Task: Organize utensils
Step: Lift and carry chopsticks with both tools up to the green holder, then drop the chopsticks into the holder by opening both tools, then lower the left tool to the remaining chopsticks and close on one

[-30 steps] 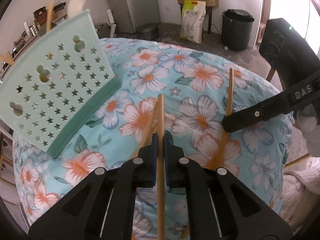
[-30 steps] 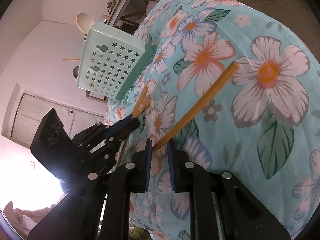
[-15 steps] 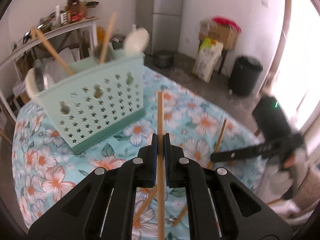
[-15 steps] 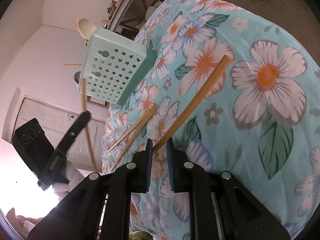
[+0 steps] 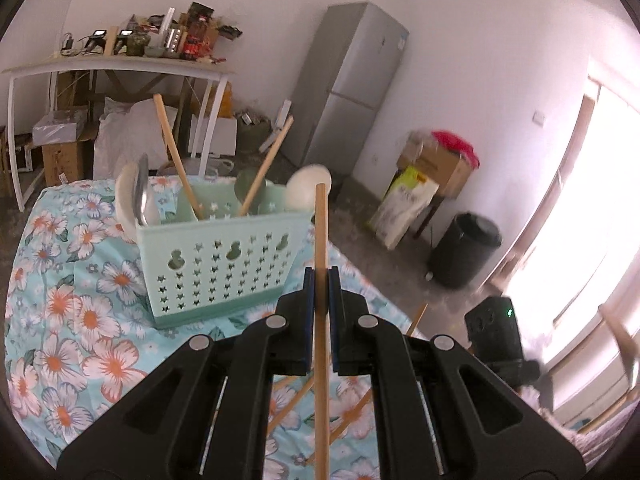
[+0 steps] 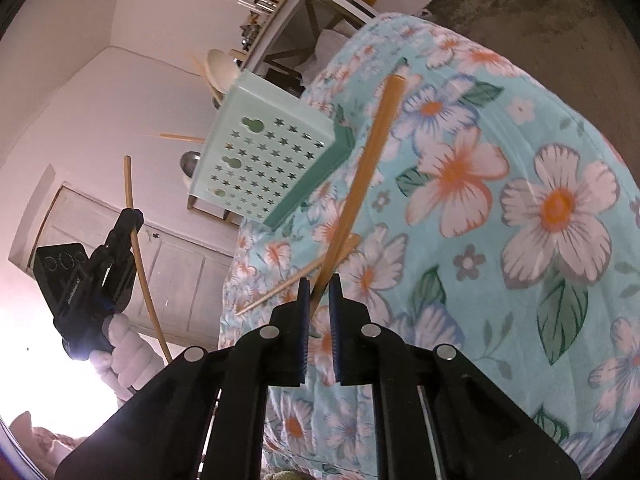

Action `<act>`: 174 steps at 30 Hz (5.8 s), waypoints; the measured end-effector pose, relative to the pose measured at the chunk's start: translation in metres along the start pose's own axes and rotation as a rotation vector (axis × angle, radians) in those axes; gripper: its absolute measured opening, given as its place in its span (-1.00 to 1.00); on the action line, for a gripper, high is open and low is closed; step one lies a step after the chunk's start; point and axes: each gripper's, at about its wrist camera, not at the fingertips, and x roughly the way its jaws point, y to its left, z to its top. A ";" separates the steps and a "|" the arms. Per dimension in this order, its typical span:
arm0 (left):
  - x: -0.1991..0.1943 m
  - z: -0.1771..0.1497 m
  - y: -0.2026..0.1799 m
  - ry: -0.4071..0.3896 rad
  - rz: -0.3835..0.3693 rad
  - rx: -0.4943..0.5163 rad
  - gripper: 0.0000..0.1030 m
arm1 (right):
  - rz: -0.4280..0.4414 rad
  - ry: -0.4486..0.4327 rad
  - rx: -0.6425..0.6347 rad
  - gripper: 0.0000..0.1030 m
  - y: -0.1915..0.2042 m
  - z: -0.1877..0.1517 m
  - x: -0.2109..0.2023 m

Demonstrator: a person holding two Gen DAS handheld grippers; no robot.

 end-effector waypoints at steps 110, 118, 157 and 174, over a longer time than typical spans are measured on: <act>-0.087 -0.082 0.047 -0.221 0.515 0.009 0.68 | -0.260 -0.345 -0.596 -0.37 0.205 0.095 0.021; -0.027 -0.086 0.022 0.017 0.484 0.153 0.68 | -0.281 -0.141 -0.357 -0.37 0.101 0.048 0.022; 0.117 -0.130 -0.034 0.506 0.404 0.569 -0.74 | -0.205 -0.014 -0.083 -0.37 0.004 0.017 0.033; 0.072 -0.124 -0.019 0.570 0.218 0.395 -0.57 | -0.192 -0.011 -0.081 -0.37 0.006 0.014 0.033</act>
